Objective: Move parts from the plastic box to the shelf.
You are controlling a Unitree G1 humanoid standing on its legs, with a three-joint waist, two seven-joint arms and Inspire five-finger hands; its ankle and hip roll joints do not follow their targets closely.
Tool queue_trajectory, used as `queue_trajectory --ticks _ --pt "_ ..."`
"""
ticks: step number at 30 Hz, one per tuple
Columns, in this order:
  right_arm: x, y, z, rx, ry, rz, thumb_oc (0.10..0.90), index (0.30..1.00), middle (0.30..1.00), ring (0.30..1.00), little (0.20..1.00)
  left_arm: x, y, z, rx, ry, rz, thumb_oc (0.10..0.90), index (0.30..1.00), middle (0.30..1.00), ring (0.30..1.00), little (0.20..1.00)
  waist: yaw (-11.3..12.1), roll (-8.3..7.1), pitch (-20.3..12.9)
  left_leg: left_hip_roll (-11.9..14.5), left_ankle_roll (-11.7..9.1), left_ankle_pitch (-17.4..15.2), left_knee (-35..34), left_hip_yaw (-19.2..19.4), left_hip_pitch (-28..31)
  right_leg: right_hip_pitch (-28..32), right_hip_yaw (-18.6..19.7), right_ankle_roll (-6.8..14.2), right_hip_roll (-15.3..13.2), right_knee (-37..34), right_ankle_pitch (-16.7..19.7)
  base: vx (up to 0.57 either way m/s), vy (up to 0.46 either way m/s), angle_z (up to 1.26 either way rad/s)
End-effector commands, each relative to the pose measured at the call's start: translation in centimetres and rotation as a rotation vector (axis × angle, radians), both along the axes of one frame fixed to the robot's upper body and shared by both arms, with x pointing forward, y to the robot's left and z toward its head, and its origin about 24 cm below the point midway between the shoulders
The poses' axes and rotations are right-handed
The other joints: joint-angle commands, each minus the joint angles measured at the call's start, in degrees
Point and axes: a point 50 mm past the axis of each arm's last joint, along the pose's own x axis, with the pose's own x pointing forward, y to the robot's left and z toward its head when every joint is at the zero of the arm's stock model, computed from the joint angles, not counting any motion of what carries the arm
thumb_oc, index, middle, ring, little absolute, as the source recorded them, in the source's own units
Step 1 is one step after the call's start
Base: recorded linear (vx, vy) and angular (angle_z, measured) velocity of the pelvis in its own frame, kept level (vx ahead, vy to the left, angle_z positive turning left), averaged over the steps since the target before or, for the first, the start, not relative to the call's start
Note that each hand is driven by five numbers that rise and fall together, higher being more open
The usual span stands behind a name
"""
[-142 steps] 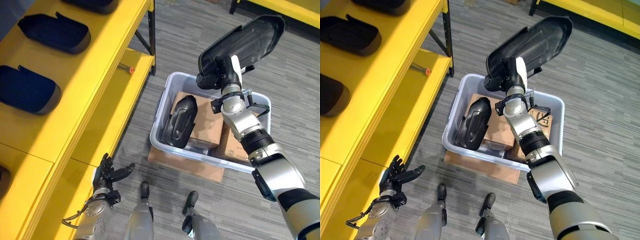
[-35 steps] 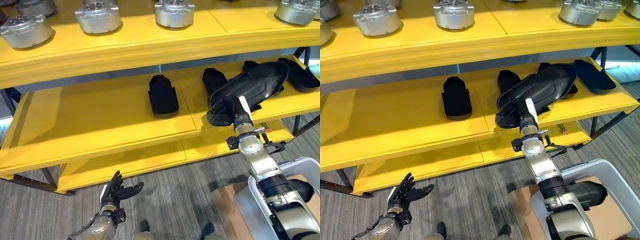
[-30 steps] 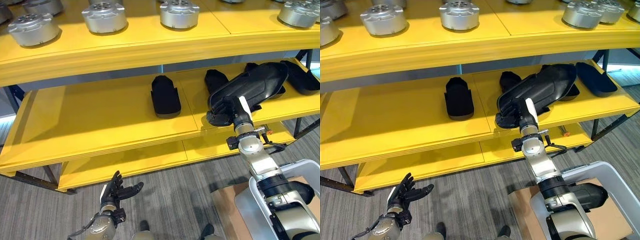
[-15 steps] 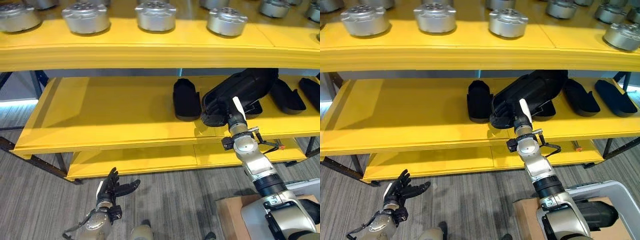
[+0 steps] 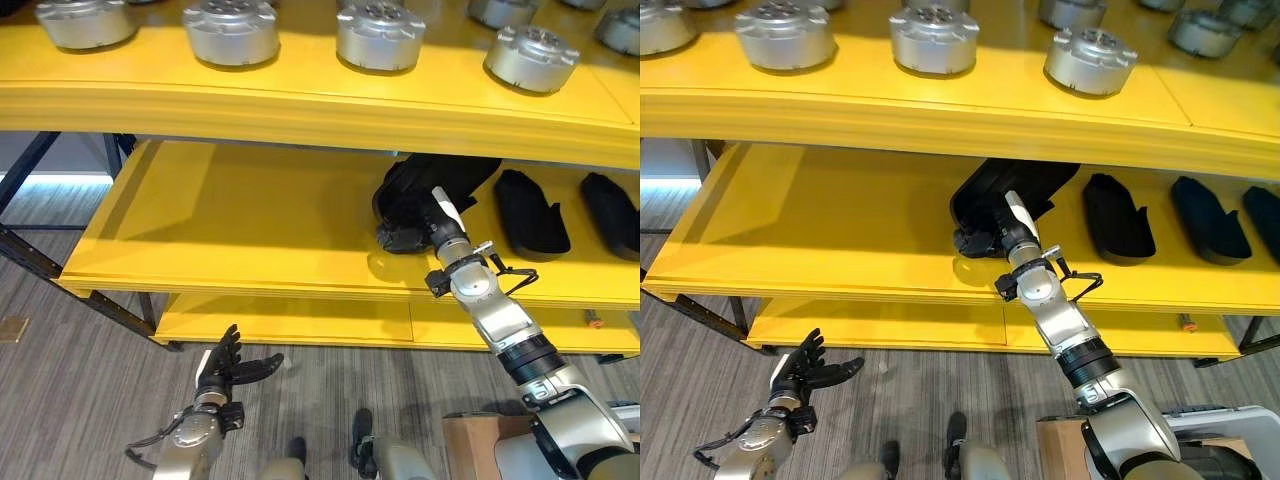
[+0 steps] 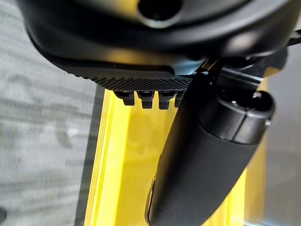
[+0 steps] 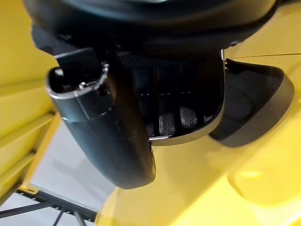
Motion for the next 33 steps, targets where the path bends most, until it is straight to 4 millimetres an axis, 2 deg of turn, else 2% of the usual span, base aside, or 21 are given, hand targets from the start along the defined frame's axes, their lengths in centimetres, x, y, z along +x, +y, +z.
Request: queue_trajectory --ticks 1,11,18,20,21,23,25,26,28,29,30,31,32,33 --pt "0.4 0.2 9.6 0.04 -0.376 0.045 0.4 0.3 0.3 0.3 0.3 2.0 -0.2 3.5 0.04 -0.196 -0.068 0.9 1.0 1.0 1.0 1.0 -0.41 -1.15 -6.6 -3.27 2.06 -4.2 0.43 4.92 2.69 3.61 1.73 5.32 -1.49 -0.79 -2.2 0.13 -0.09 -0.1" --pt "0.2 0.1 9.0 0.029 -0.359 0.053 0.4 0.3 0.3 0.3 0.3 1.3 -1.4 2.6 0.008 -0.158 -0.087 0.9 1.0 1.0 1.0 1.0 -0.49 -0.2 -8.04 -1.45 0.49 -3.77 -0.71 4.63 4.77 7.65 0.68 4.51 -1.13 -3.35 -3.5 0.06 -0.071 0.07" --pt "0.0 0.6 9.7 0.018 -0.386 0.081 0.4 0.3 0.3 0.3 0.3 1.5 -1.9 2.6 0.0 -0.162 -0.098 0.9 1.0 1.0 1.0 1.0 -0.74 0.0 -8.14 -0.76 -0.34 -3.82 -0.07 3.84 4.73 8.68 0.21 3.7 -1.02 -2.87 -4.89 0.02 -0.053 0.07" --pt "0.0 0.7 10.1 0.009 -0.398 0.088 0.4 0.3 0.3 0.3 0.3 1.6 -2.0 2.7 -0.01 -0.171 -0.097 0.9 1.0 1.0 1.0 1.0 -0.62 -0.17 -7.53 -1.01 -1.26 -3.89 3.77 3.67 2.75 8.91 0.18 3.13 -1.2 -2.78 -5.57 -0.04 -0.06 0.11" --pt "0.0 0.6 10.5 0.004 -0.413 0.088 0.4 0.3 0.3 0.3 0.3 1.8 -2.1 2.9 -0.016 -0.182 -0.102 0.9 1.0 1.0 1.0 1.0 -0.74 -0.49 -6.38 -1.19 -2.44 -3.79 10.17 3.61 -0.93 8.89 -0.21 2.41 -1.68 -2.73 -5.63 -0.14 -0.058 0.27" --pt "0.0 0.5 11.4 -0.003 -0.433 0.088 0.4 0.3 0.3 0.3 0.3 2.2 -2.2 3.1 -0.027 -0.195 -0.103 0.9 1.0 1.0 1.0 1.0 -0.14 -0.71 -4.22 -0.97 -4.69 -0.16 17.73 2.84 -5.26 9.28 -1.33 1.43 -1.88 -2.73 -5.79 -0.17 -0.054 0.45" --pt "0.1 0.8 12.1 0.011 -0.455 0.089 0.4 0.3 0.3 0.3 0.3 2.5 -2.4 3.2 -0.026 -0.201 -0.101 0.9 1.0 1.0 1.0 1.0 0.35 -0.76 -2.75 -0.56 -4.69 0.83 21.64 1.8 -8.05 8.93 -2.05 0.97 -1.85 -1.87 -6.2 -0.11 -0.052 0.34" --pt "0.1 0.7 12.1 0.017 -0.454 0.086 0.4 0.3 0.3 0.3 0.3 2.6 -2.4 3.3 -0.026 -0.203 -0.097 0.9 1.0 1.0 1.0 1.0 0.14 -0.91 -2.53 1.15 -4.31 0.84 21.62 1.92 -8.98 8.55 -2.26 1.04 -2.05 -1.11 -6.51 -0.04 -0.011 0.08" --pt "0.1 0.4 11.9 0.03 -0.449 0.073 0.4 0.3 0.3 0.3 0.3 2.5 -2.1 3.3 -0.024 -0.2 -0.084 0.9 1.0 1.0 1.0 1.0 -0.52 -1.26 -2.78 7.66 -4.15 2.35 17.62 1.16 -8.34 7.95 -2.19 1.32 -2.74 0.71 -7.43 0.03 0.039 0.1" --pt "0.1 0.5 11.9 0.03 -0.449 0.074 0.4 0.3 0.3 0.3 0.3 2.5 -2.1 3.3 -0.025 -0.2 -0.084 0.9 1.0 1.0 1.0 1.0 -0.48 -1.25 -2.76 7.8 -4.32 2.41 17.22 1.21 -8.0 7.94 -2.13 1.22 -2.63 0.98 -7.65 0.05 0.044 0.24" --pt "0.2 0.6 12.0 0.035 -0.45 0.074 0.4 0.3 0.3 0.3 0.3 2.4 -2.1 3.4 -0.024 -0.203 -0.084 0.9 1.0 1.0 1.0 1.0 -0.49 -1.21 -2.87 9.6 -4.42 3.55 15.37 0.52 -7.45 7.69 -2.04 1.38 -2.87 2.12 -8.21 0.07 0.14 0.2" --pt "0.3 0.5 12.5 0.04 -0.461 0.062 0.4 0.3 0.3 0.3 0.3 2.4 -1.8 3.6 -0.02 -0.208 -0.075 0.9 1.0 1.0 1.0 1.0 -1.03 -0.15 -3.23 15.39 -5.53 8.58 7.85 -1.7 -5.89 6.1 -1.24 2.04 -3.21 6.16 -10.22 0.06 0.139 0.12" --pt "0.4 0.6 12.5 0.04 -0.461 0.063 0.4 0.3 0.3 0.3 0.3 2.4 -1.8 3.6 -0.021 -0.209 -0.074 0.9 1.0 1.0 1.0 1.0 -1.01 -0.14 -3.2 15.51 -5.68 8.93 7.15 -1.57 -5.47 5.98 -1.19 1.93 -3.14 6.49 -10.42 0.06 0.313 -0.01" --pt "0.7 0.6 13.0 0.041 -0.466 0.051 0.4 0.3 0.3 0.3 0.3 2.5 -1.6 3.7 -0.018 -0.212 -0.071 0.9 1.0 1.0 1.0 1.0 -1.3 1.27 -3.59 20.8 -6.88 13.88 0.47 -1.85 -4.14 4.09 -0.62 2.72 -4.06 10.45 -12.4 0.03 0.273 -0.03"
